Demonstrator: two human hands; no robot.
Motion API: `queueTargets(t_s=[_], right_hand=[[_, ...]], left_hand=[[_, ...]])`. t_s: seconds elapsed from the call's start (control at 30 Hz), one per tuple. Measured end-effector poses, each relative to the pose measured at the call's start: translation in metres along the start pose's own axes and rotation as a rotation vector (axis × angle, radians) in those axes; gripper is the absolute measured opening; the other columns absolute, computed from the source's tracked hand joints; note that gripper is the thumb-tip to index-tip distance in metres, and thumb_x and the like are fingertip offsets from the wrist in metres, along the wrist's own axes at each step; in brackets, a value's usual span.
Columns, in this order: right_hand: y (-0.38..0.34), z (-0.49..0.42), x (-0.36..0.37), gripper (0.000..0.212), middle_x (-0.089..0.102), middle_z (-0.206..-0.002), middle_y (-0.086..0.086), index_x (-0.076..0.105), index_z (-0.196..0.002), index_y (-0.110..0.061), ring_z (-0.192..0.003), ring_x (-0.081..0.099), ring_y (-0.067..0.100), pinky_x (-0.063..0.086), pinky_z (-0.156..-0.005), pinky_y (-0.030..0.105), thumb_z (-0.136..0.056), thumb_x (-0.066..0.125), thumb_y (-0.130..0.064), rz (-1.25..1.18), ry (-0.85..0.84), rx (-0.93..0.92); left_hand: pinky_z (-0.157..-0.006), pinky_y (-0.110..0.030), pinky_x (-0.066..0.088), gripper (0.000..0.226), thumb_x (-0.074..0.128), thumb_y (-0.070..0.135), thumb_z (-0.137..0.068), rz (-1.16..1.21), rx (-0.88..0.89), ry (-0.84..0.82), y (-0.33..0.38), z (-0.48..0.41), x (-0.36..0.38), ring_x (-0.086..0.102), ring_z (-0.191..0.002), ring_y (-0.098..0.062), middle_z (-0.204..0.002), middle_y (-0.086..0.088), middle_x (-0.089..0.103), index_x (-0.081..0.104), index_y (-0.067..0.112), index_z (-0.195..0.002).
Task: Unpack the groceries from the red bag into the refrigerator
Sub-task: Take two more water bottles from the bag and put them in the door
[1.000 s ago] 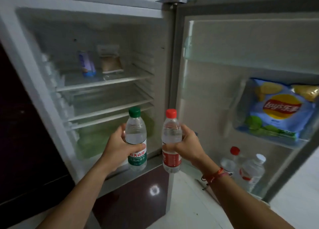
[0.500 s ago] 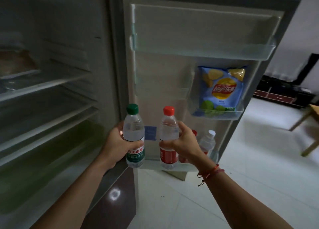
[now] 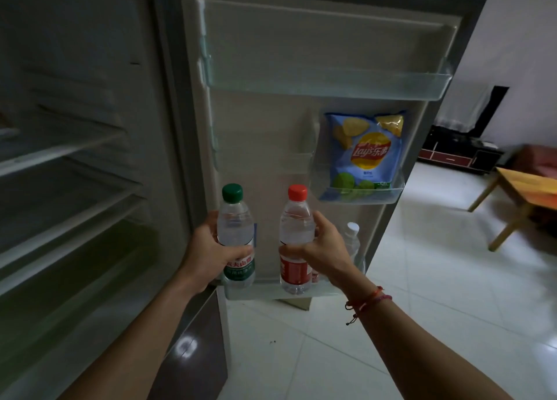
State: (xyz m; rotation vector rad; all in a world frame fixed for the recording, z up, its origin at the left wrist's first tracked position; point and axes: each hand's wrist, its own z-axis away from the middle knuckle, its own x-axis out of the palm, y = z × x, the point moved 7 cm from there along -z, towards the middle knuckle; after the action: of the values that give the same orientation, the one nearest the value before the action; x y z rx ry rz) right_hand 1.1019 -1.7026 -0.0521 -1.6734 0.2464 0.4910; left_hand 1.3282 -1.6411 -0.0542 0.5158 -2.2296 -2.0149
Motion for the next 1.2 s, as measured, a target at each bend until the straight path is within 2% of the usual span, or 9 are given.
queueTargets(t_s=[0.3, 0.43, 0.5, 0.6, 0.7, 0.83, 0.97, 1.1, 1.2], right_hand=[[-0.001, -0.02, 0.008, 0.067, 0.072, -0.112, -0.004, 0.06, -0.125, -0.025, -0.102, 0.07, 0.017, 0.059, -0.092, 0.041, -0.065, 0.092, -0.022, 0.028, -0.023, -0.042], [0.007, -0.033, 0.017, 0.072, 0.071, -0.115, -0.004, 0.059, -0.129, -0.023, -0.104, 0.069, 0.016, 0.056, -0.089, 0.031, -0.066, 0.093, -0.023, 0.024, -0.026, -0.028], [0.012, -0.041, 0.025, 0.077, 0.07, -0.115, -0.005, 0.057, -0.13, -0.025, -0.104, 0.068, 0.015, 0.055, -0.087, 0.029, -0.062, 0.093, -0.029, 0.032, -0.042, -0.014], [0.022, -0.051, 0.036, 0.088, 0.072, -0.113, -0.007, 0.055, -0.131, -0.031, -0.102, 0.071, 0.014, 0.06, -0.089, 0.035, -0.051, 0.087, -0.048, 0.061, -0.053, -0.003], [0.033, -0.06, 0.044, 0.085, 0.071, -0.117, -0.002, 0.051, -0.137, -0.026, -0.102, 0.071, 0.018, 0.061, -0.088, 0.036, -0.063, 0.092, -0.033, 0.088, -0.073, 0.006], [0.048, -0.067, 0.056, 0.078, 0.065, -0.112, -0.006, 0.048, -0.135, -0.026, -0.095, 0.067, 0.017, 0.052, -0.072, 0.019, -0.069, 0.091, -0.025, 0.117, -0.113, 0.004], [0.065, -0.073, 0.065, 0.071, 0.067, -0.11, -0.003, 0.05, -0.131, -0.024, -0.096, 0.067, 0.019, 0.054, -0.079, 0.027, -0.072, 0.089, -0.022, 0.099, -0.111, 0.036], [0.081, -0.078, 0.074, 0.065, 0.067, -0.103, -0.01, 0.052, -0.128, -0.027, -0.093, 0.066, 0.015, 0.05, -0.072, 0.021, -0.073, 0.088, -0.025, 0.101, -0.106, 0.074], [0.093, -0.08, 0.082, 0.064, 0.069, -0.106, -0.007, 0.053, -0.126, -0.029, -0.096, 0.068, 0.019, 0.058, -0.083, 0.036, -0.072, 0.088, -0.029, 0.11, -0.113, 0.11]], left_hand=[[-0.075, -0.019, 0.052, 0.059, 0.087, -0.002, -0.064, -0.059, 0.013, -0.031, -0.007, -0.021, 0.012, 0.07, -0.089, -0.002, -0.102, 0.001, 0.073, 0.062, 0.015, -0.114], [-0.081, -0.028, 0.055, 0.058, 0.089, 0.0, -0.062, -0.08, -0.002, -0.002, -0.02, -0.038, 0.017, 0.07, -0.093, -0.011, -0.101, 0.0, 0.073, 0.062, 0.019, -0.11], [-0.082, -0.029, 0.055, 0.059, 0.089, 0.001, -0.062, -0.09, -0.014, 0.002, -0.026, -0.045, 0.02, 0.07, -0.093, -0.012, -0.101, 0.001, 0.073, 0.062, 0.019, -0.11], [-0.078, -0.022, 0.052, 0.06, 0.088, 0.0, -0.062, -0.105, -0.029, -0.002, -0.036, -0.052, 0.025, 0.067, -0.092, -0.007, -0.1, 0.004, 0.071, 0.06, 0.023, -0.11], [-0.072, -0.015, 0.048, 0.061, 0.088, -0.001, -0.063, -0.125, -0.051, -0.007, -0.048, -0.059, 0.03, 0.064, -0.088, 0.001, -0.099, 0.006, 0.069, 0.057, 0.025, -0.109], [-0.071, -0.016, 0.047, 0.064, 0.087, -0.002, -0.063, -0.118, -0.098, -0.006, -0.068, -0.067, 0.035, 0.061, -0.09, 0.001, -0.1, 0.008, 0.066, 0.055, 0.028, -0.109], [-0.073, -0.016, 0.047, 0.066, 0.088, -0.002, -0.062, -0.122, -0.132, 0.018, -0.09, -0.071, 0.04, 0.06, -0.092, 0.002, -0.1, 0.011, 0.065, 0.055, 0.029, -0.11], [-0.074, -0.019, 0.047, 0.067, 0.089, 0.001, -0.063, -0.132, -0.174, 0.036, -0.111, -0.074, 0.045, 0.06, -0.092, 0.0, -0.099, 0.016, 0.064, 0.052, 0.037, -0.106], [-0.085, -0.027, 0.048, 0.07, 0.089, 0.003, -0.064, -0.138, -0.2, 0.035, -0.124, -0.076, 0.047, 0.062, -0.098, -0.011, -0.105, 0.009, 0.064, 0.051, 0.034, -0.113]])
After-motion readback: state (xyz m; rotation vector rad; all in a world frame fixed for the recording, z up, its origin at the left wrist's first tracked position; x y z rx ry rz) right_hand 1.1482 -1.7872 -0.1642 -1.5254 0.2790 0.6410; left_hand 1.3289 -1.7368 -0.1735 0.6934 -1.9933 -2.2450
